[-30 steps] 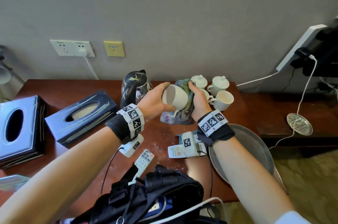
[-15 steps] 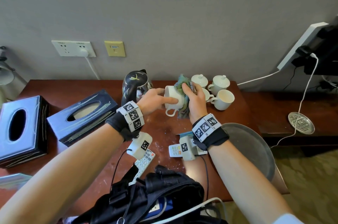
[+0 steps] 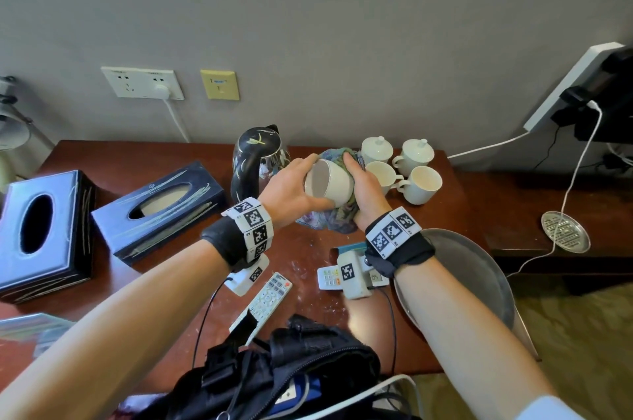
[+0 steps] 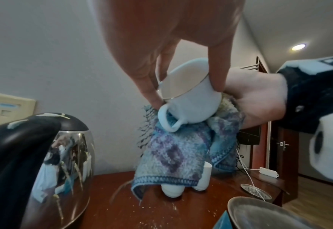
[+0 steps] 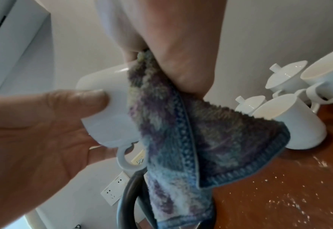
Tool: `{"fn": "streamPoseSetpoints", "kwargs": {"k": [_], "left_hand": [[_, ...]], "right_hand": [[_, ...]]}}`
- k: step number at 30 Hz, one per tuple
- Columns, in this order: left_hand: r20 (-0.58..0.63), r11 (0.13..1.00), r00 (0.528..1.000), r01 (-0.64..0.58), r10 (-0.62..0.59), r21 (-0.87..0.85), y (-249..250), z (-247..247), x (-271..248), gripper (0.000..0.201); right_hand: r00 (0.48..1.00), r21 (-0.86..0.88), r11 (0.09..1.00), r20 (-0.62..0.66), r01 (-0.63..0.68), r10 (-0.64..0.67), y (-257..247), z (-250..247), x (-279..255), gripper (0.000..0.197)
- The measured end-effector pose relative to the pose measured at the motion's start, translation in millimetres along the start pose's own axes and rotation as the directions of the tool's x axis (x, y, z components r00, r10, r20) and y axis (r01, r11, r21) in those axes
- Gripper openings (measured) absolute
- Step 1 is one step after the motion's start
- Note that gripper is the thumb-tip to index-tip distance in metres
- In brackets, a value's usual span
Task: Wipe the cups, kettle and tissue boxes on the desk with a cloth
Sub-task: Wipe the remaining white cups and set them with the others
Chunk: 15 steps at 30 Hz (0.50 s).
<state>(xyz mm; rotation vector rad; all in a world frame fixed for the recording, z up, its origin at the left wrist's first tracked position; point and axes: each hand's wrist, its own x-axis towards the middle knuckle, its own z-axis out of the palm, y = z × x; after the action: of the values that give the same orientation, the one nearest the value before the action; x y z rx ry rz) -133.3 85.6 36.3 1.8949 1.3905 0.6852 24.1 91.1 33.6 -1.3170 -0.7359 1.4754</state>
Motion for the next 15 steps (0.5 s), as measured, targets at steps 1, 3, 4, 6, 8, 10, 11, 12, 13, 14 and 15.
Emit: {"fn": "streamPoseSetpoints", "kwargs": {"k": [1,3,4,6,8,10,11,12,13,14,15], "left_hand": [[0.001,1.0,1.0,0.006,-0.006,-0.005,0,0,0,0.094],[-0.014,1.0,1.0,0.006,-0.006,-0.009,-2,1,0,0.088],[-0.025,1.0,1.0,0.006,-0.006,-0.002,-3,1,0,0.086],[-0.033,1.0,0.999,0.018,-0.017,0.014,-5,1,1,0.085],[-0.035,0.999,0.999,0.033,-0.034,-0.019,-7,1,2,0.085],[-0.015,0.993,0.999,0.047,-0.049,-0.104,-10,2,3,0.084],[0.007,0.987,0.998,0.058,-0.057,-0.147,-12,3,4,0.082],[0.039,0.979,0.996,0.082,-0.076,-0.184,-13,3,4,0.081],[0.068,0.972,0.994,0.103,-0.091,-0.212,-15,4,4,0.079],[0.09,0.966,0.99,0.126,-0.108,-0.226,-17,3,4,0.078],[0.102,0.961,0.988,0.14,-0.119,-0.238,-18,2,4,0.077]], "right_hand": [[0.999,-0.025,1.0,-0.028,0.017,-0.018,0,0,-1,0.025],[0.996,-0.078,0.996,-0.068,0.048,-0.054,1,-1,-2,0.021],[0.994,-0.098,0.993,-0.08,0.06,-0.068,2,-2,-1,0.021],[0.991,-0.123,0.989,-0.102,0.078,-0.091,4,-4,-1,0.021],[0.988,-0.116,0.988,-0.106,0.1,-0.113,6,-5,-3,0.016],[0.982,-0.114,0.985,-0.122,0.128,-0.141,9,-6,-4,0.012],[0.979,-0.112,0.984,-0.132,0.141,-0.155,10,-6,-5,0.01],[0.978,-0.105,0.984,-0.137,0.146,-0.16,10,-6,-6,0.009],[0.978,-0.09,0.985,-0.14,0.144,-0.156,11,-4,-7,0.01],[0.978,-0.081,0.986,-0.14,0.143,-0.153,12,-3,-7,0.012],[0.977,-0.066,0.987,-0.143,0.147,-0.156,14,-2,-8,0.012]]}}
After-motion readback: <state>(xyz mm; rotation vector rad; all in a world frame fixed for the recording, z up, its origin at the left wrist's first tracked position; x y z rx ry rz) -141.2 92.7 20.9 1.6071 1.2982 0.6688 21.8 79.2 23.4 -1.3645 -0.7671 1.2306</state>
